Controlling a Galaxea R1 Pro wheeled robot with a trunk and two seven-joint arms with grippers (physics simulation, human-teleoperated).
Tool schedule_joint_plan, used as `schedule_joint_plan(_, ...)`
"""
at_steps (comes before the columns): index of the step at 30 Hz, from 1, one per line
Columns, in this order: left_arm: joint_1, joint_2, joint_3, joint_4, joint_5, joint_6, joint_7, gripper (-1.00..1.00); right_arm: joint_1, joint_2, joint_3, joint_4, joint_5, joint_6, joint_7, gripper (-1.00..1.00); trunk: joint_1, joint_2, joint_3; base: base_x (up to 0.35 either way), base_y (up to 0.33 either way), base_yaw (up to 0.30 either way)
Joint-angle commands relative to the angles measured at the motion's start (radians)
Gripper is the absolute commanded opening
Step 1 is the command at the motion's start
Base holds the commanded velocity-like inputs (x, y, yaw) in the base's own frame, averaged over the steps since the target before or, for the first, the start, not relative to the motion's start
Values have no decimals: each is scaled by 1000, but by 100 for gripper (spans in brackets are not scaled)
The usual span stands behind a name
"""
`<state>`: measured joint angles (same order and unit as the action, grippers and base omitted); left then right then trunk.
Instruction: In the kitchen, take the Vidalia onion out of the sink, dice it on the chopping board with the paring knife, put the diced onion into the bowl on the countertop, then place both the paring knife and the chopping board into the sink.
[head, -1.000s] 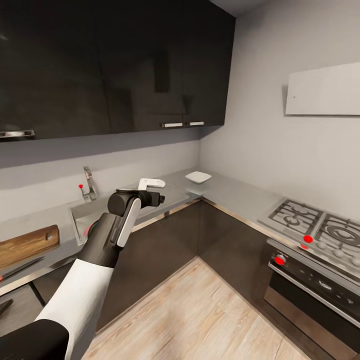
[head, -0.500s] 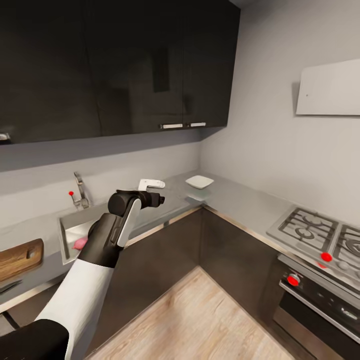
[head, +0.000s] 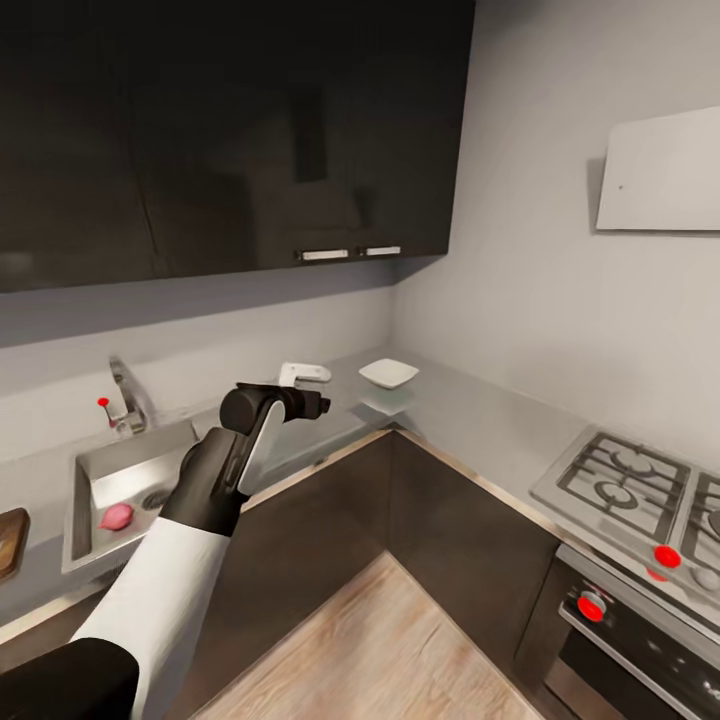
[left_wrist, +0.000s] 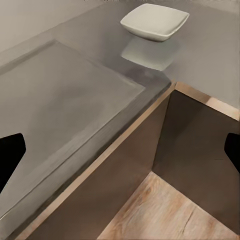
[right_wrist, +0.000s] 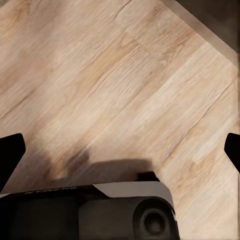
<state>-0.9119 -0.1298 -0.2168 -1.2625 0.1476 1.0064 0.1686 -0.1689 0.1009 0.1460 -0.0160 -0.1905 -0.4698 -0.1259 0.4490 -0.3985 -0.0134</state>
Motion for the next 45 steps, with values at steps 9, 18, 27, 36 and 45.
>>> schedule_joint_plan(9, -1, 1, 0, 5, 10, 3, 10, 100, 6, 2, 9, 1, -10, -1, -3, 100, 1, -2, -1, 265, -212, 0)
schedule_joint_plan(18, -1, 1, 0, 6, 10, 3, 9, 100, 6, 3, 9, -2, -11, 85, 2, 100, 1, -2, -4, 314, -25, 0)
schedule_joint_plan(27, 1, 1, 0, 12, 10, 3, 9, 100, 6, 2, 9, -2, -11, 96, 9, 100, 1, -2, -18, 322, -1, 0)
schedule_joint_plan(36, 4, 1, -1, 26, 10, 2, 8, 100, 6, 2, 9, -2, -12, 97, 9, 100, 1, -2, -32, 325, 0, 0)
schedule_joint_plan(45, 5, 1, -1, 28, 10, 1, 8, 100, 6, 3, 9, -2, -12, 97, 9, 100, 1, -2, -42, 243, 0, 0)
